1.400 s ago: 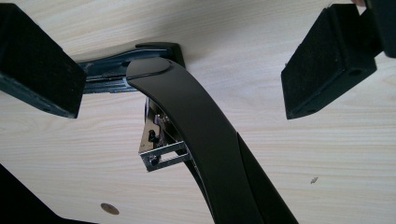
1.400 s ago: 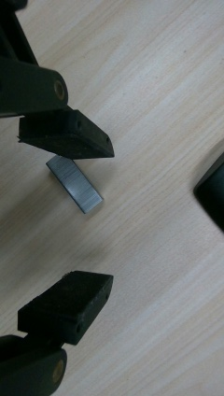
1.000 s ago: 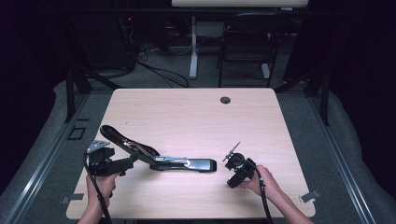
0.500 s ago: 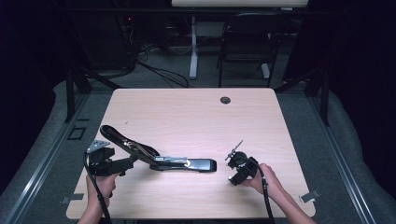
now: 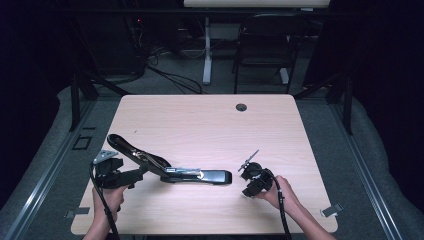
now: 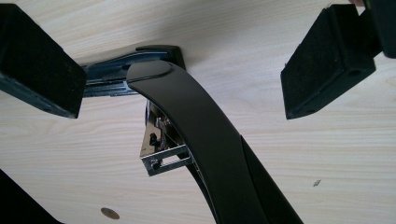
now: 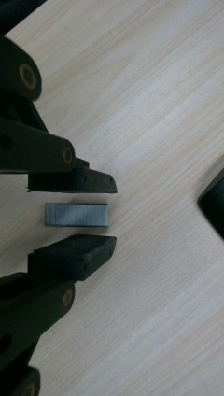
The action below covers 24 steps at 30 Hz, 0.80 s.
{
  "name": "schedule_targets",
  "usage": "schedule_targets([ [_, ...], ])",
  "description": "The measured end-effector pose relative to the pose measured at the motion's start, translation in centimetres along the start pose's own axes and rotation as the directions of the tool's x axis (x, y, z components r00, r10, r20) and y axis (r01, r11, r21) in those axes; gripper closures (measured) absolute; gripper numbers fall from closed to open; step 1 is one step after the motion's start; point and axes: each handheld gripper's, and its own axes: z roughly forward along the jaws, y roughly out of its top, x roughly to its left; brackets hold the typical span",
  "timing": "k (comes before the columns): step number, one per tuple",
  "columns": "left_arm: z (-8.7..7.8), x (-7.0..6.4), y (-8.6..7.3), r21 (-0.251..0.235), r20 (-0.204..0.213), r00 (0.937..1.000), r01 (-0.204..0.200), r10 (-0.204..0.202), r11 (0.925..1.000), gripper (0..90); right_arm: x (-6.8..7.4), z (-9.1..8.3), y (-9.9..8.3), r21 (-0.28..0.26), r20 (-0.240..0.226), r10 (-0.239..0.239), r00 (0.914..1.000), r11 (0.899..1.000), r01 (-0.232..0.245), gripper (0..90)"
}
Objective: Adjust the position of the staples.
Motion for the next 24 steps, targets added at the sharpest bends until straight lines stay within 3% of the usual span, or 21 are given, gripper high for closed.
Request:
schedule_targets([
  [12, 0.06, -0.02, -0.01, 0.005, 0.005, 1.0, -0.003, 0.003, 1.0, 0.7, -0.12, 0.29, 0.1, 0.002, -0.016, 0.02, 0.9997, 1.0, -0.02, 77.5],
  [16, 0.13, -0.03, -0.01, 0.011, 0.004, 1.0, -0.008, 0.008, 0.9999, 0.8, -0.19, 0.27, 0.19, 0.015, -0.006, 0.002, 1.0, 1.0, -0.002, 77.8],
  [24, 0.17, -0.06, 0.0, 0.011, 0.005, 1.0, -0.009, 0.009, 0.9999, 1.0, -0.13, 0.48, 0.23, 0.012, -0.008, 0.009, 0.9999, 1.0, -0.009, 77.7],
])
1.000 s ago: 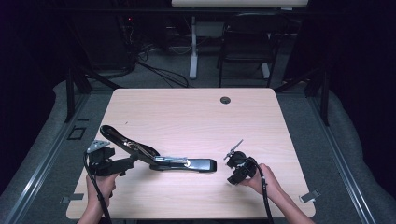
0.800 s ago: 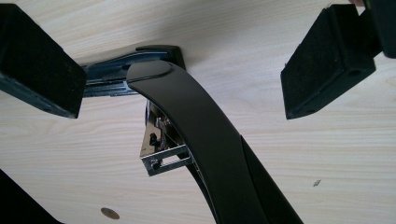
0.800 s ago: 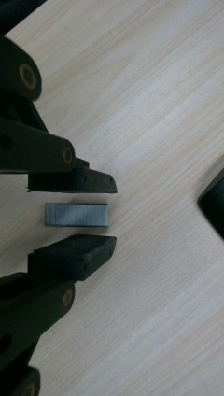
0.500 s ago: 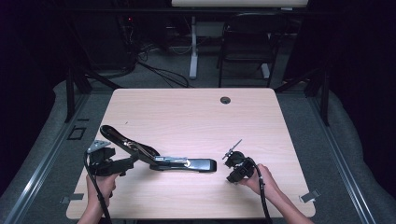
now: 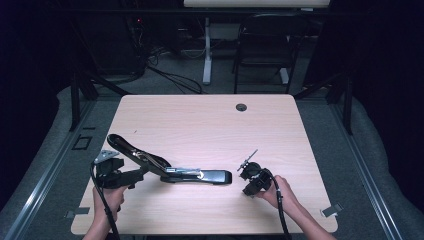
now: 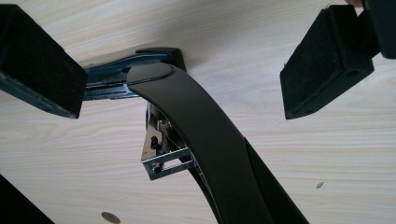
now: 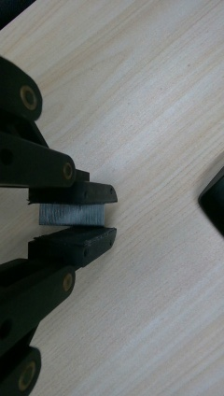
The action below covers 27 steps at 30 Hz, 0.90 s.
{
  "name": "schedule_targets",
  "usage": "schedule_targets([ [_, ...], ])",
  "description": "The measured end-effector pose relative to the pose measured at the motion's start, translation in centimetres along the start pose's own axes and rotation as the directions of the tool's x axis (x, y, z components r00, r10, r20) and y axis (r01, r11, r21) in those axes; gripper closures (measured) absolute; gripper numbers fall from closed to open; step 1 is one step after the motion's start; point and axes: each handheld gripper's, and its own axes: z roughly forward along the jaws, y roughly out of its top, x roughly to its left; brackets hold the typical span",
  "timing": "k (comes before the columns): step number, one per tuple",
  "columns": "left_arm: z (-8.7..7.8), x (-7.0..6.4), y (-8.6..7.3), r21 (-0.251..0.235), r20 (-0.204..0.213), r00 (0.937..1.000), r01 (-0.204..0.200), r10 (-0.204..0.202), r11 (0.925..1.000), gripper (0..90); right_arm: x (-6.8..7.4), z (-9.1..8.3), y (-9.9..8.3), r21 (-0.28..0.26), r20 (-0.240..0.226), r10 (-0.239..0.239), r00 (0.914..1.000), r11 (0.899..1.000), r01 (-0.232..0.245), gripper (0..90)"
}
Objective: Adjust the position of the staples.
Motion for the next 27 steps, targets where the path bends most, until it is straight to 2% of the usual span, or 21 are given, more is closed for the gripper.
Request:
schedule_targets([
  [4, 0.0, 0.0, 0.0, 0.003, 0.003, 1.0, 0.002, -0.002, 1.0, 1.0, 0.0, -0.1, 0.1, 0.016, 0.003, -0.01, 0.9999, 1.0, 0.01, 77.7],
  [14, 0.0, 0.0, 0.0, -0.001, 0.006, 1.0, 0.002, -0.002, 1.0, 1.1, 0.2, -0.1, 0.2, 0.013, 0.008, -0.024, 0.9997, 1.0, 0.023, 78.6],
  [21, 0.0, 0.0, 0.0, -0.002, 0.006, 1.0, 0.001, -0.001, 1.0, 1.2, 0.2, -0.7, 0.2, -0.017, 0.009, -0.034, 0.9994, 0.999, 0.034, 78.7],
  [24, -0.1, 0.0, 0.0, -0.015, 0.015, 0.9997, 0.017, -0.017, 0.9997, 1.8, 0.1, -1.0, 0.1, -0.032, 0.008, -0.03, 0.9995, 0.999, 0.03, 78.7],
  [27, -0.2, 0.1, 0.1, -0.025, 0.005, 0.9998, 0.018, -0.017, 0.9995, 3.0, -0.1, -1.2, 0.1, -0.042, 0.012, -0.03, 0.9995, 0.999, 0.03, 78.7],
])
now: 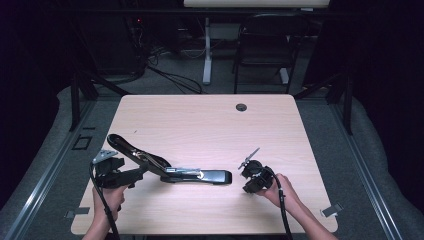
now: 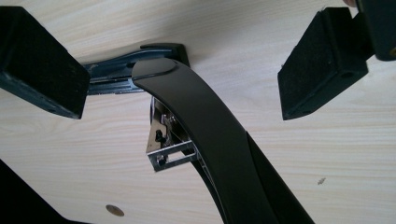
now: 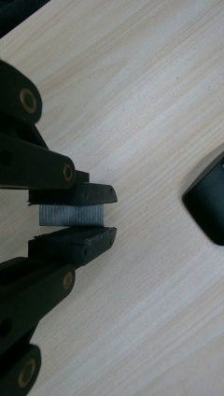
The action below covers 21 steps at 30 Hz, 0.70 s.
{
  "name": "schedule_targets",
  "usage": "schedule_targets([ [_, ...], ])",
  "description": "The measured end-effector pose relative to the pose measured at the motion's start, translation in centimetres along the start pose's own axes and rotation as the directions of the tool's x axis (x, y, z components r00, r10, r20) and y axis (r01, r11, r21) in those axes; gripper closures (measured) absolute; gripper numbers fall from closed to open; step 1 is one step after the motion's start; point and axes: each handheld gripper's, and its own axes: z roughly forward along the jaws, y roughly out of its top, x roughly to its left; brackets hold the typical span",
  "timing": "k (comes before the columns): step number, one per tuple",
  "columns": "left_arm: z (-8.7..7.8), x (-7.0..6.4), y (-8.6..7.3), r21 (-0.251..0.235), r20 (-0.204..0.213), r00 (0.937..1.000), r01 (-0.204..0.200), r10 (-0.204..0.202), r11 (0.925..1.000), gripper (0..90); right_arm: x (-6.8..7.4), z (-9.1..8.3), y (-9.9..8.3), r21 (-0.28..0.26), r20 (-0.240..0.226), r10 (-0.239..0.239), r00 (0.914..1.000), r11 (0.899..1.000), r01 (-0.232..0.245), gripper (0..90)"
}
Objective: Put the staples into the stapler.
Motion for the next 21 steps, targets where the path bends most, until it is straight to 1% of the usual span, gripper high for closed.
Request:
schedule_targets([
  [3, 0.1, 0.1, 0.0, 0.001, -0.007, 1.0, 0.006, -0.006, 1.0, 3.9, -0.1, -0.2, 0.0, 0.0, 0.009, -0.005, 0.9999, 1.0, 0.005, 78.7],
  [4, 0.1, 0.2, 0.0, 0.0, -0.001, 1.0, 0.008, -0.008, 1.0, 4.5, -0.2, -0.2, 0.0, -0.013, 0.003, 0.0, 1.0, 1.0, 0.0, 78.7],
  [6, 0.0, 0.3, 0.0, -0.003, -0.004, 1.0, 0.008, -0.008, 1.0, 7.7, -0.2, -0.2, 0.1, -0.019, 0.005, 0.005, 1.0, 1.0, -0.005, 78.7],
  [8, -0.1, 0.3, 0.0, -0.019, -0.013, 0.9998, 0.013, -0.013, 0.9997, 11.5, -0.2, -0.3, 0.1, -0.027, 0.001, 0.003, 1.0, 1.0, -0.003, 78.6],
  [10, -0.2, 0.4, 0.2, -0.031, -0.023, 0.9996, 0.015, -0.016, 0.9994, 13.7, -0.1, -0.4, 0.2, -0.03, 0.008, -0.008, 0.9999, 1.0, 0.008, 78.6],
  [11, -0.2, 0.4, 0.3, -0.042, -0.03, 0.9994, 0.018, -0.019, 0.999, 14.4, 0.0, -0.4, 0.2, -0.04, -0.001, -0.005, 1.0, 0.999, 0.005, 78.7],
  [12, -0.2, 0.4, 0.5, -0.052, -0.038, 0.9991, 0.017, -0.019, 0.9985, 14.7, -0.1, -0.5, 0.2, -0.038, 0.008, -0.011, 0.9999, 0.999, 0.012, 78.6],
  [14, -0.2, 0.4, 0.7, -0.062, -0.046, 0.9988, 0.015, -0.018, 0.9979, 15.4, -0.1, -0.5, 0.1, -0.032, 0.008, -0.019, 0.9998, 0.999, 0.019, 78.7],
  [15, -0.1, 0.4, 0.7, -0.078, -0.053, 0.9984, 0.018, -0.022, 0.9968, 15.8, -0.1, -0.6, 0.1, -0.034, 0.008, -0.018, 0.9998, 0.999, 0.018, 78.6],
  [16, -0.1, 0.5, 0.8, -0.084, -0.055, 0.9983, 0.017, -0.022, 0.9963, 16.3, -0.1, -0.5, 0.1, -0.049, 0.008, -0.01, 0.9999, 0.999, 0.011, 78.6],
  [17, -0.1, 0.6, 0.9, -0.088, -0.056, 0.9982, 0.019, -0.024, 0.9959, 17.1, 0.0, -0.6, 0.2, -0.047, 0.008, -0.018, 0.9998, 0.999, 0.019, 78.7],
  [18, -0.1, 0.6, 1.0, -0.1, -0.069, 0.9973, 0.019, -0.026, 0.9948, 18.0, 0.0, -0.7, 0.2, -0.04, 0.017, -0.028, 0.9995, 0.999, 0.029, 78.7],
  [20, -0.1, 0.7, 1.0, -0.12, -0.082, 0.9961, 0.024, -0.034, 0.9925, 24.8, 0.0, -0.7, 0.3, -0.048, 0.01, -0.028, 0.9996, 0.998, 0.028, 78.7],
  [21, -0.1, 0.8, 1.1, -0.12, -0.089, 0.9955, 0.022, -0.033, 0.9926, 26.2, 0.0, -0.6, 0.3, -0.054, 0.01, -0.024, 0.9997, 0.998, 0.025, 78.7],
])
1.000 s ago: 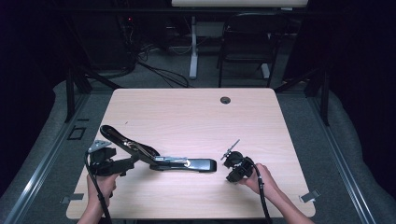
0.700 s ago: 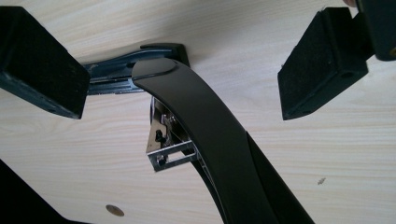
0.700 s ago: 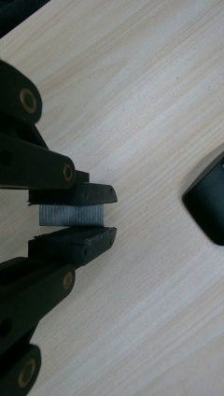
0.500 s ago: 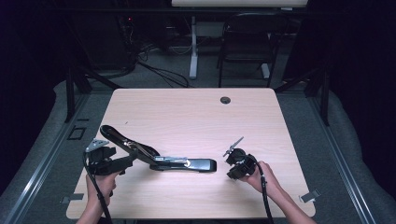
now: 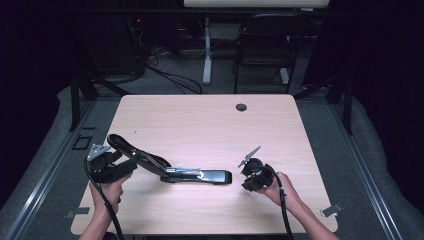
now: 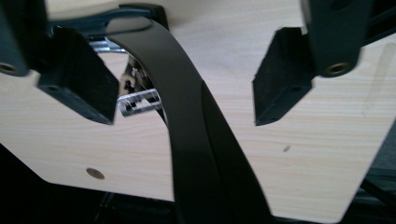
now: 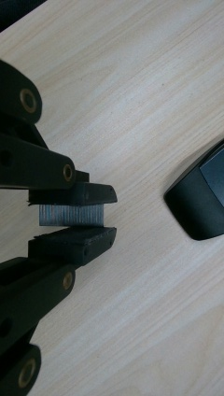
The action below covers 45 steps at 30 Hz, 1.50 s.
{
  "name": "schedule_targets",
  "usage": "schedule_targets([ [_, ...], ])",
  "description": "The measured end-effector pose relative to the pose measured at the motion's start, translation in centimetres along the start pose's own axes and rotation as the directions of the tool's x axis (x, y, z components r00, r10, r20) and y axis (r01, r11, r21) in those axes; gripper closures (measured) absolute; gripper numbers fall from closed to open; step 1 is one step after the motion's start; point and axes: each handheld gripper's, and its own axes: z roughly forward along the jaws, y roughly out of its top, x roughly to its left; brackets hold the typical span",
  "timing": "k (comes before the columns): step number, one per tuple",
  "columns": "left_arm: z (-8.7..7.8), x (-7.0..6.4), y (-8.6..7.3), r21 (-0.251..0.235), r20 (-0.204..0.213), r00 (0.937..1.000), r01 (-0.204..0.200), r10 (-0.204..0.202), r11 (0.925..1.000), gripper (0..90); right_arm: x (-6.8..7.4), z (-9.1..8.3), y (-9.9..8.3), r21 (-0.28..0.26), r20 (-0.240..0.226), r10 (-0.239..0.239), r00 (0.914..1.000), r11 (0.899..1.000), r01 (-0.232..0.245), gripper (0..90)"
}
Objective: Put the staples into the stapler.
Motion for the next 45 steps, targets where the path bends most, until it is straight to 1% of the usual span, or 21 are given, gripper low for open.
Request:
schedule_targets([
  [2, 0.1, 0.2, 0.1, -0.028, 0.0, 1.0, 0.009, -0.009, 0.9996, 30.0, 0.0, 0.1, 0.0, -0.001, -0.01, 0.003, 0.9999, 1.0, -0.003, 78.7],
  [4, 0.1, 0.4, 0.1, -0.047, 0.001, 0.9999, 0.016, -0.016, 0.9988, 36.3, -0.1, 0.2, 0.0, 0.013, -0.004, -0.007, 1.0, 1.0, 0.007, 78.7],
  [8, 0.1, 0.7, 0.1, -0.076, 0.0, 0.9995, 0.031, -0.031, 0.9966, 45.3, -0.2, 0.2, 0.0, 0.006, -0.003, -0.004, 1.0, 1.0, 0.004, 78.7],
  [11, 0.1, 0.5, 0.0, -0.082, -0.011, 0.9998, 0.017, -0.018, 0.9965, 57.8, -0.1, 0.2, 0.0, -0.003, 0.0, -0.009, 1.0, 1.0, 0.009, 78.7],
  [13, 0.2, 0.4, 0.0, -0.094, -0.008, 0.9999, 0.011, -0.012, 0.9955, 60.7, -0.1, 0.2, 0.0, -0.002, 0.0, -0.013, 0.9999, 1.0, 0.013, 78.7],
  [19, 0.1, 0.4, 0.0, -0.088, -0.002, 1.0, 0.002, -0.002, 0.9961, 61.2, -0.1, 0.0, 0.1, -0.012, 0.003, -0.021, 0.9998, 1.0, 0.021, 78.7],
  [22, 0.2, 0.5, 0.0, -0.087, 0.0, 1.0, 0.004, -0.004, 0.9962, 61.2, -0.2, 0.0, 0.3, -0.026, -0.009, -0.039, 0.9992, 0.999, 0.039, 78.7],
  [24, 0.2, 0.5, -0.1, -0.086, 0.001, 1.0, 0.007, -0.007, 0.9963, 61.2, -0.3, 0.0, 0.4, -0.035, -0.014, -0.036, 0.9992, 0.999, 0.036, 78.7],
  [25, 0.2, 0.5, -0.1, -0.093, -0.001, 1.0, 0.008, -0.008, 0.9957, 61.1, -0.5, -0.3, 0.6, -0.002, -0.029, -0.047, 0.9985, 0.999, 0.047, 78.7],
  [26, 0.2, 0.5, -0.1, -0.093, -0.001, 1.0, 0.007, -0.008, 0.9957, 61.1, -0.5, -0.4, 0.7, -0.003, -0.034, -0.06, 0.9976, 0.998, 0.059, 78.7],
  [29, 0.2, 0.6, -0.1, -0.09, 0.001, 1.0, 0.005, -0.005, 0.996, 61.0, -0.5, -0.3, 0.9, -0.05, -0.033, -0.06, 0.9977, 0.997, 0.058, 78.7],
  [30, 0.2, 0.6, -0.1, -0.091, 0.0, 1.0, 0.004, -0.004, 0.9958, 61.0, -0.5, -0.4, 1.1, -0.043, -0.012, -0.072, 0.9973, 0.997, 0.071, 78.7],
  [31, 0.2, 0.5, -0.1, -0.088, -0.001, 1.0, 0.004, -0.004, 0.9961, 61.0, -0.5, -0.3, 1.2, -0.061, -0.012, -0.066, 0.9977, 0.996, 0.065, 78.7],
  [32, 0.2, 0.5, -0.1, -0.093, -0.002, 1.0, 0.002, -0.002, 0.9957, 61.0, -0.7, -0.5, 1.3, -0.055, -0.007, -0.073, 0.9973, 0.996, 0.073, 78.7],
  [33, 0.2, 0.5, -0.1, -0.093, -0.001, 1.0, 0.001, -0.001, 0.9956, 61.1, -0.7, -0.7, 1.5, -0.061, 0.016, -0.068, 0.9975, 0.996, 0.069, 78.7],
  [35, 0.2, 0.5, -0.1, -0.094, 0.001, 1.0, 0.0, 0.0, 0.9956, 61.1, -0.8, -0.9, 1.8, -0.066, 0.024, -0.079, 0.9966, 0.995, 0.081, 78.7],
  [36, 0.2, 0.5, -0.1, -0.092, 0.003, 1.0, 0.0, 0.0, 0.9958, 61.1, -0.9, -0.9, 2.0, -0.081, -0.006, -0.081, 0.9967, 0.994, 0.08, 78.7],
  [37, 0.2, 0.5, -0.1, -0.092, 0.003, 1.0, 0.0, 0.0, 0.9957, 61.2, -0.9, -1.0, 2.1, -0.089, -0.01, -0.085, 0.9963, 0.993, 0.084, 78.7],
  [38, 0.2, 0.5, -0.1, -0.092, 0.003, 1.0, 0.001, -0.001, 0.9957, 61.2, -0.9, -1.1, 2.3, -0.086, -0.003, -0.096, 0.9954, 0.992, 0.095, 78.7],
  [42, 0.3, 0.3, -0.1, -0.108, 0.005, 1.0, 0.0, 0.001, 0.9942, 61.5, -1.0, -1.5, 3.0, -0.123, -0.008, -0.108, 0.9941, 0.987, 0.107, 78.7],
  [45, 0.2, 0.4, -0.1, -0.105, 0.005, 1.0, -0.002, 0.003, 0.9945, 61.5, -1.1, -1.8, 3.3, -0.124, -0.008, -0.121, 0.9926, 0.985, 0.119, 78.7],
])
